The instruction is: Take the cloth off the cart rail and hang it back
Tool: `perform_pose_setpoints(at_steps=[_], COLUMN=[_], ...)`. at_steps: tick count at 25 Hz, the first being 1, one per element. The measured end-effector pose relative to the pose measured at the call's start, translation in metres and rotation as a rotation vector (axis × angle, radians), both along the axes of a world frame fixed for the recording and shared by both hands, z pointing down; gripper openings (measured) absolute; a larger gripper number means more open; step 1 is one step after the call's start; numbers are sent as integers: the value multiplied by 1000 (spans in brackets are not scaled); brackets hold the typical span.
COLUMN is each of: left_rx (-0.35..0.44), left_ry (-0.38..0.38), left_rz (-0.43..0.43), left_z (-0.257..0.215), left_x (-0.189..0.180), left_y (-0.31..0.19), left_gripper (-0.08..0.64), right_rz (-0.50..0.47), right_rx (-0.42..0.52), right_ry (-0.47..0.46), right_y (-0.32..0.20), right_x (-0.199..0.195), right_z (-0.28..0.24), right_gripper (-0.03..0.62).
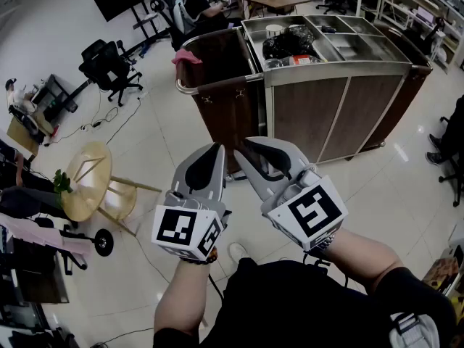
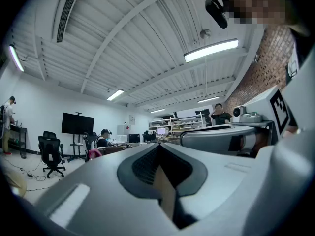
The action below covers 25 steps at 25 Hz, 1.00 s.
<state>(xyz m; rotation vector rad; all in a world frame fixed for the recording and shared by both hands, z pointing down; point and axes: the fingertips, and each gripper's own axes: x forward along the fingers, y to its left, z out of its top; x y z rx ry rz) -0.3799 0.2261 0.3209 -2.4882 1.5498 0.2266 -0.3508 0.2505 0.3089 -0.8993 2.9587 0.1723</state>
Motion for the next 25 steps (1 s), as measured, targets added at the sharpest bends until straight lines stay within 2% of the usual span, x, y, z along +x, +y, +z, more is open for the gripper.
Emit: perform_pose_setpoints(at_steps=[3, 8, 11, 14, 17, 19, 22, 23, 25], left_rx=[2, 4, 2, 3, 6, 3, 0, -2, -4], left_ry=[5, 17, 21, 18, 15, 21, 27, 27, 31], left_rz=[3, 5, 10, 22, 43, 50, 56, 59, 60], left_z=[1, 1, 1, 0, -3, -5, -10, -12, -14], left_x=[-19, -61, -87, -116, -149, -165, -180, -185, -201], left_y=[-13, -36, -48, -62, -74, -79, -87, -90, -98], left_gripper=[2, 2, 2, 2, 2, 2, 2, 2, 2], right_rz=[-4, 10, 13, 24, 40, 56, 56, 61, 82], right_rx=[77, 18, 56, 8, 51, 29, 155, 150, 61], right_ry=[3, 19, 23, 27, 27, 31, 31, 33, 39], right_y=[-15, -37, -51, -63, -78, -84, -99, -103, -110], right_x=[-19, -59, -86, -116, -149, -164, -178, -183, -196], right_z=[-3, 0, -3, -2, -6, -6, -18, -19, -18], right_gripper=[54, 60, 66, 71, 74, 74, 75, 75, 75])
